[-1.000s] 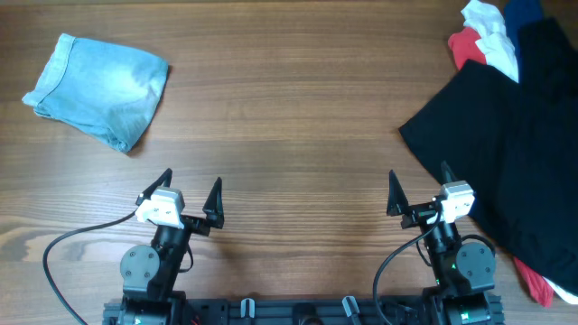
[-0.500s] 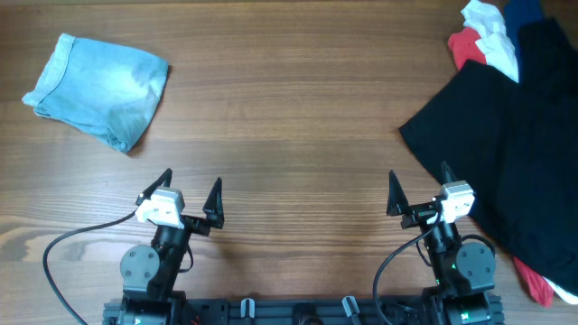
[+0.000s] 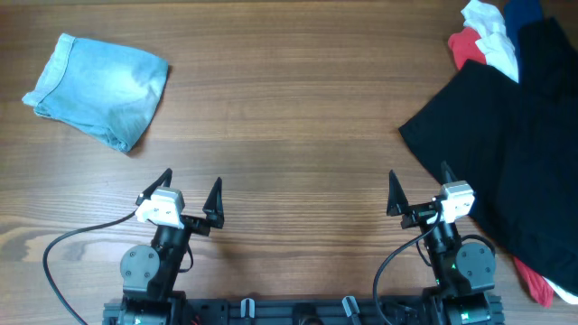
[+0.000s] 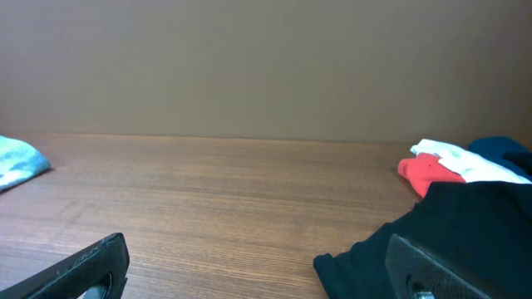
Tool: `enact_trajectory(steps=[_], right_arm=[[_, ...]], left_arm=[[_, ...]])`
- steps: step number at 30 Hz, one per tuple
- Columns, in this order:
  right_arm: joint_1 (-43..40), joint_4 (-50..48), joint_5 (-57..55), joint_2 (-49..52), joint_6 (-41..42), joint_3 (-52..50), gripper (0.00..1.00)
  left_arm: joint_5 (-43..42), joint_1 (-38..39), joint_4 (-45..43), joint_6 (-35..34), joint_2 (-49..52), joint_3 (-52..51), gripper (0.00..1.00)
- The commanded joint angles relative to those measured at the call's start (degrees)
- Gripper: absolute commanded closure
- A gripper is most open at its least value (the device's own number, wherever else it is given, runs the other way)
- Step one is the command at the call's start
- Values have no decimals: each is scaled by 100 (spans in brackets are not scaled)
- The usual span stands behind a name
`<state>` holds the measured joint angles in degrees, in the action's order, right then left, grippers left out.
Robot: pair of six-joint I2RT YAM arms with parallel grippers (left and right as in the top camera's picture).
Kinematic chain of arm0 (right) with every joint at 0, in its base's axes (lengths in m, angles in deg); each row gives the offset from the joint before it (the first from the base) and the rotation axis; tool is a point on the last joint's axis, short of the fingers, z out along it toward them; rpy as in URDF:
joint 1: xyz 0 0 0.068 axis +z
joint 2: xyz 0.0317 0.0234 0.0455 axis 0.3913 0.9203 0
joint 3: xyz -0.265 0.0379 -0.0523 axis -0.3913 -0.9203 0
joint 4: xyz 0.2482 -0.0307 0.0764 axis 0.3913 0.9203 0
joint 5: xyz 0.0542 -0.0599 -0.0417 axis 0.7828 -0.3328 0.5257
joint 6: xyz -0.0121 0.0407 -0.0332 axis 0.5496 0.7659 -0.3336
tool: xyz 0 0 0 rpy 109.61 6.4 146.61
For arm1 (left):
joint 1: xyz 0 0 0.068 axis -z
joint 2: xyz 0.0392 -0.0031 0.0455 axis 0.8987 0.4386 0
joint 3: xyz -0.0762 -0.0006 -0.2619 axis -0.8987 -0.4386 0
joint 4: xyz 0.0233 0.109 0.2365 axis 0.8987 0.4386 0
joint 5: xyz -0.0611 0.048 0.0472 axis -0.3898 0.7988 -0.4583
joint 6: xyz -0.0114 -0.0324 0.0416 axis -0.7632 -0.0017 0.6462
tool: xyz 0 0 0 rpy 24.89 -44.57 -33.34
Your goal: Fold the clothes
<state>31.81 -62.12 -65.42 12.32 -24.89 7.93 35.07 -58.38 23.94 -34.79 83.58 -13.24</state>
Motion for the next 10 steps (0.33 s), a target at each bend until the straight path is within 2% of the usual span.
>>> enact_trajectory(steps=[1,10], right_arm=[[-28,-13,96,-68,-72,-7,0],[-28,-13,96,-68,-70,-7,0]], left_arm=[[-131,-37,24,-33,-57,-20,0],[-131,-37,24,-33,-57,-20,0]])
